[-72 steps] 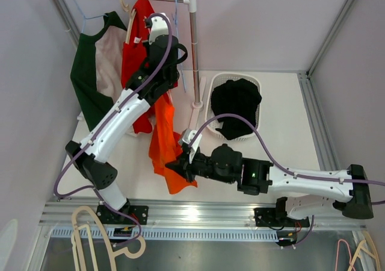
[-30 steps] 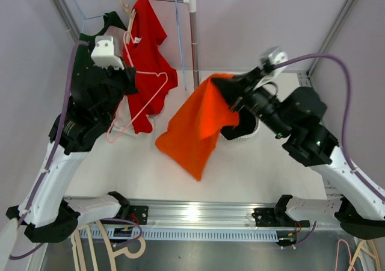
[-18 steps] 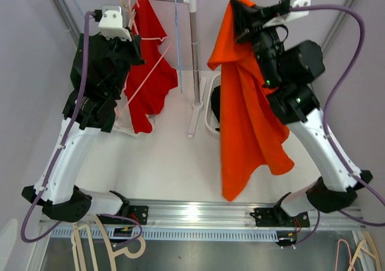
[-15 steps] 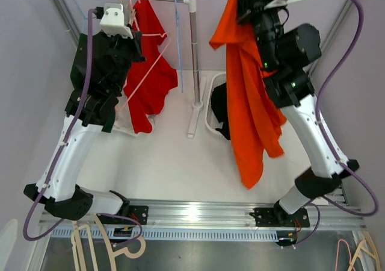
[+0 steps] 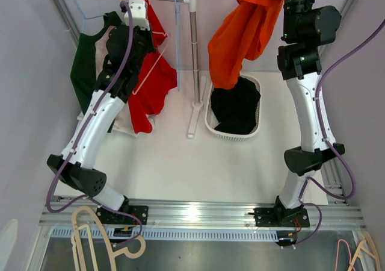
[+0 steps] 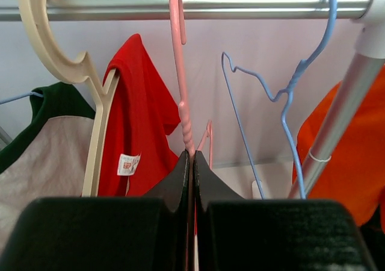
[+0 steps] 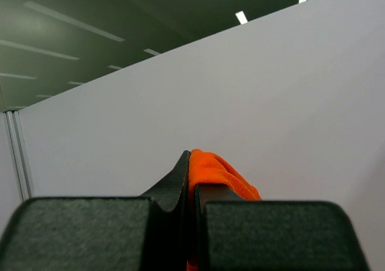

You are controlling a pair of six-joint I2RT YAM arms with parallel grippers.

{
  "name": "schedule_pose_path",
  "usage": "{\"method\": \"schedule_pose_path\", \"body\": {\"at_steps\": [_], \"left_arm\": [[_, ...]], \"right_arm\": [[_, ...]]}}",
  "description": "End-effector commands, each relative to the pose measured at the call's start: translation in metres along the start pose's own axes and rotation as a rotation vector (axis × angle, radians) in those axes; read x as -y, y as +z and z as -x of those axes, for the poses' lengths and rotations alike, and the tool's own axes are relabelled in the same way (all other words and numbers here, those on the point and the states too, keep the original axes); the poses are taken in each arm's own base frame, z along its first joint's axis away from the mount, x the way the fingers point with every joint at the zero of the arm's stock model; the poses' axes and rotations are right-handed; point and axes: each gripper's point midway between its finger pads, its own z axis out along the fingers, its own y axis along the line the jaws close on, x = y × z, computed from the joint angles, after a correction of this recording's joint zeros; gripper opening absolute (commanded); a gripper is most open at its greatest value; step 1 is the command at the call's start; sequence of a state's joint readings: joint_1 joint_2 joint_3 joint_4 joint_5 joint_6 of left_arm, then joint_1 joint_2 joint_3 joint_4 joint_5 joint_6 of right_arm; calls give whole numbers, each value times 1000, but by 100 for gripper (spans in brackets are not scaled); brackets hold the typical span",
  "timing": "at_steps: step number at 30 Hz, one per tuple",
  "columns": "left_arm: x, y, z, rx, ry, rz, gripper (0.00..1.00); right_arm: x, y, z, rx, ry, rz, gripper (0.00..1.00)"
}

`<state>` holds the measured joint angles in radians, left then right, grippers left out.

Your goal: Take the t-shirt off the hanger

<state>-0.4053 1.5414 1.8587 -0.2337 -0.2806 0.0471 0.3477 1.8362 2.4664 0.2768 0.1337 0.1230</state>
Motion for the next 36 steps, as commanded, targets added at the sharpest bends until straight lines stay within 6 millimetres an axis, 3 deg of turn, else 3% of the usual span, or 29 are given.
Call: {"method": "schedule_pose_path", "body": {"at_steps": [1, 2, 3, 5, 6, 8, 9, 12, 13, 15, 16, 17, 19, 20, 21, 23, 25, 26, 29, 31, 36], "left_arm": [[-10, 9, 33, 125, -17, 19, 1], [-10, 12, 35, 138, -22, 26, 1], [-11, 14, 35, 142, -21, 31, 1], [-13, 16, 38, 155, -24, 35, 1], [-14, 15, 42, 168, -25, 36, 1], [-13, 12, 46, 178, -31, 25, 1], [-12, 7, 51, 185, -45, 18, 1], [-12, -1, 54, 181, -75, 7, 1], [-14, -9, 61, 191, -84, 7, 1], [-13, -13, 57, 188, -82, -4, 1], [-15, -21, 70, 230, -94, -4, 1], [-17, -22, 72, 238, -82, 1, 0], [-17, -22, 77, 250, -69, 0, 1], [-16, -17, 75, 244, -57, 1, 1], [-14, -17, 76, 251, -51, -10, 1], [-11, -12, 75, 261, -36, -21, 1], [-7, -8, 77, 282, -28, -37, 1], [-5, 1, 68, 264, -18, -39, 1], [-3, 10, 74, 271, -20, -49, 1], [1, 22, 62, 249, -16, -60, 1], [-3, 41, 58, 244, -19, -46, 1]], "right_arm": [[-3, 4, 0, 17, 56, 38, 0], [0, 1, -19, -28, 50, 39, 0], [8, -7, -59, -119, 40, 21, 0], [20, -24, -109, -239, 46, -3, 0], [31, -42, -154, -348, 43, -28, 0], [43, -74, -214, -528, 69, -63, 0], [56, -107, -268, -682, 80, -89, 0], [70, -171, -348, -931, 161, -128, 0], [81, -214, -392, -1075, 187, -171, 0], [84, -273, -434, -1275, 276, -231, 0], [93, -317, -466, -1392, 296, -282, 0], [94, -345, -480, -1471, 315, -313, 0], [99, -410, -501, -1641, 315, -405, 2], [102, -453, -512, -1733, 300, -437, 3], [102, -474, -514, -1783, 279, -443, 4], [100, -510, -512, -1857, 226, -454, 7], [100, -523, -507, -1884, 189, -446, 9], [100, -530, -500, -1896, 185, -450, 10], [100, -526, -487, -1884, 177, -439, 29], [98, -509, -469, -1837, 159, -421, 54], [99, -451, -421, -1680, 80, -407, 67]]}}
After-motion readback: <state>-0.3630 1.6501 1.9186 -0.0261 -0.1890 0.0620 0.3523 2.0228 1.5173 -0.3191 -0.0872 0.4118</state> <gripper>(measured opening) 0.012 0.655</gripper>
